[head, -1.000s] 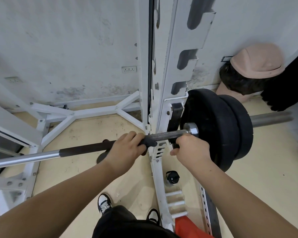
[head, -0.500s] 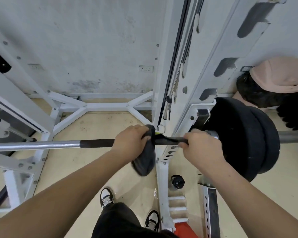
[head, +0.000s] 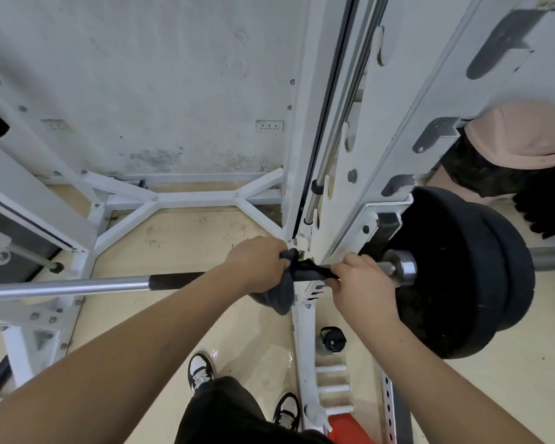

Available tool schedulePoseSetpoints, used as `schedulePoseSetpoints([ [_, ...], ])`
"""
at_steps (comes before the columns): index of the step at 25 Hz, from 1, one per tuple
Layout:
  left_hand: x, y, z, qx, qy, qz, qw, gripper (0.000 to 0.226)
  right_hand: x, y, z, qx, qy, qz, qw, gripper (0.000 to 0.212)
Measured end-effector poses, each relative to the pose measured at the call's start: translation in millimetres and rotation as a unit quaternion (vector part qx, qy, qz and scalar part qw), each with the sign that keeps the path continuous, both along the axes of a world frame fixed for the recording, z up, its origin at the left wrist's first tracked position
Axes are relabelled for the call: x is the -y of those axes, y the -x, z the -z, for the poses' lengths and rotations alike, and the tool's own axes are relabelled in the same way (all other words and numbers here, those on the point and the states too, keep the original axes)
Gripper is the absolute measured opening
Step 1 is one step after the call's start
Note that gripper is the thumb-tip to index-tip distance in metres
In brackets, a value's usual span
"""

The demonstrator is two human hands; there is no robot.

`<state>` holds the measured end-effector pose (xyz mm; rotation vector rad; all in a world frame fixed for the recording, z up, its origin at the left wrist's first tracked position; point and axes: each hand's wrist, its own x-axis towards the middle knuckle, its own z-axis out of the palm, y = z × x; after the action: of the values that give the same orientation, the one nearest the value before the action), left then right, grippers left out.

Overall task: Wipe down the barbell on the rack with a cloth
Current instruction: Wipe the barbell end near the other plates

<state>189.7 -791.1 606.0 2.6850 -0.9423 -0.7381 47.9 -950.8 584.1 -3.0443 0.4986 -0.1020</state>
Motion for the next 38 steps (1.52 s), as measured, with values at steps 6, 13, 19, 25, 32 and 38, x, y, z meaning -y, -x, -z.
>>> schedulePoseSetpoints([
  [6,64.5,3.7,-3.1,-0.094,0.051,0.043,0.993,0.016,1.2,-4.3,-3.9,0.013,-0.027,0.022,0.999,0.028],
  [13,26.9,-25.2,-14.8,-0.092,-0.058,0.051,0.993,0.018,1.3,-3.8,-4.6,0.01,-0.034,0.019,0.999,0.025],
  [19,40.8,12.2,-3.5,-0.034,0.035,0.039,0.998,0.019,2.4,-4.8,-6.8,-0.009,-0.015,0.017,1.0,0.024],
  [25,2.4,-11.6,-5.5,-0.015,-0.072,-0.055,0.996,0.014,-1.3,-10.7,-16.9,-0.05,-0.004,0.006,0.999,0.024],
  [32,-69.3,-7.9,-0.3,0.043,-0.017,-0.098,0.994,0.014,-21.4,-31.0,-26.0,-0.058,-0.083,-0.019,0.995,0.018],
  [38,-81.6,27.2,19.8,0.151,0.061,-0.065,0.984,0.016,-65.3,-53.6,-16.6,-0.05,-0.135,-0.052,0.988,0.026],
])
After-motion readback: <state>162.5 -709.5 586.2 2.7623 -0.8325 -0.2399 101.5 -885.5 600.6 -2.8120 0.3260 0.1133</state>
